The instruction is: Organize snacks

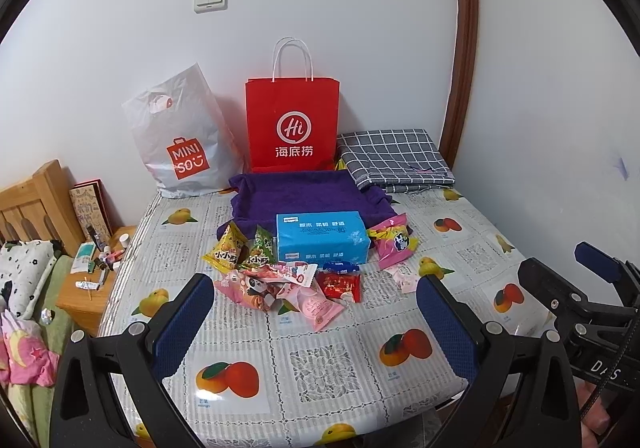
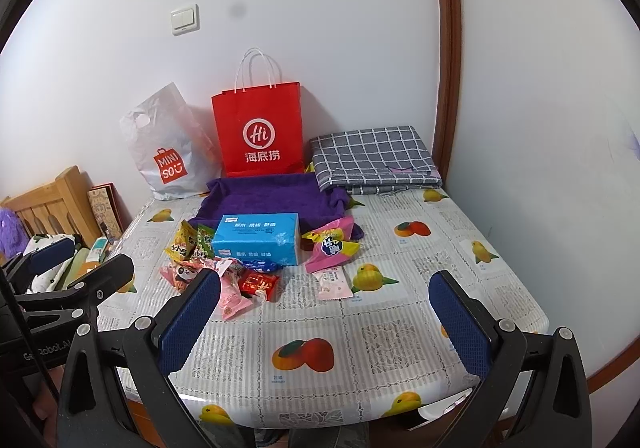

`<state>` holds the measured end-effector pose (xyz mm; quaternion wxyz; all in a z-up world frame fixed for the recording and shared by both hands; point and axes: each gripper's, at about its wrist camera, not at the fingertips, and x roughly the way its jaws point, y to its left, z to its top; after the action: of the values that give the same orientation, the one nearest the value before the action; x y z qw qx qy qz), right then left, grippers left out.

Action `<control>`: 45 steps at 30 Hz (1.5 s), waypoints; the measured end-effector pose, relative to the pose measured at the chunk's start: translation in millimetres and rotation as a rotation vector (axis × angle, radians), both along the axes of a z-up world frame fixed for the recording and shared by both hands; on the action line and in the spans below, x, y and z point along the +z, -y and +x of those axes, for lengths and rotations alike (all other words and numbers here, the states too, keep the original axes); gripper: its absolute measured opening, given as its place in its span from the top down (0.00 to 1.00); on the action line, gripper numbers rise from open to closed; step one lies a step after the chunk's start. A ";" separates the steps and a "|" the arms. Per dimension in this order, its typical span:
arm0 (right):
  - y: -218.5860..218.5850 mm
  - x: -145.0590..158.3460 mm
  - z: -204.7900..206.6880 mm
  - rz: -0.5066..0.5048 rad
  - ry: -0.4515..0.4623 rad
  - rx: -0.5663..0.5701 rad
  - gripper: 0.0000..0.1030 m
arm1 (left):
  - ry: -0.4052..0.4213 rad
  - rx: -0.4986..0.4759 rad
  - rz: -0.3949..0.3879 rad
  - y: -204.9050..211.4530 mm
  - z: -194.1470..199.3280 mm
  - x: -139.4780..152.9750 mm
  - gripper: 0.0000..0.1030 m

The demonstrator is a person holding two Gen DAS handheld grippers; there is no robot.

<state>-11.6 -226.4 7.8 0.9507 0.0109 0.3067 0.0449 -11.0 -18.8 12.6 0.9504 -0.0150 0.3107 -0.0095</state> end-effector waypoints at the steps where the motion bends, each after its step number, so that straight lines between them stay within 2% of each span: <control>1: -0.6 0.0 -0.6 0.000 0.000 0.001 0.00 | 0.001 0.000 0.001 0.4 0.2 0.3 0.01; 13: -5.3 -1.7 1.1 -0.001 0.007 0.008 0.00 | 0.004 0.005 -0.002 -2.0 1.7 -1.4 0.01; 24: -6.1 -20.9 22.9 -0.017 -0.018 0.024 0.00 | -0.049 0.013 -0.031 -21.1 26.4 -29.6 0.01; 30: -4.2 -47.0 45.2 -0.044 -0.054 0.011 0.02 | -0.084 0.027 -0.038 -33.2 49.4 -51.3 0.01; 37: -0.3 -80.8 75.6 -0.015 -0.094 0.053 0.06 | -0.150 0.046 -0.039 -52.2 79.5 -84.0 0.02; 41: 1.1 -109.6 102.9 -0.029 -0.152 0.059 0.17 | -0.166 0.063 -0.047 -65.1 91.2 -98.3 0.02; 45: 4.4 -138.0 130.3 -0.023 -0.212 0.059 0.23 | -0.193 0.100 -0.050 -79.8 106.9 -111.7 0.02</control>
<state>118.7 -230.8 -130.2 0.9113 -0.0043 0.4060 0.0682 95.9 61.0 -99.1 0.9146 -0.0548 0.3994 0.0317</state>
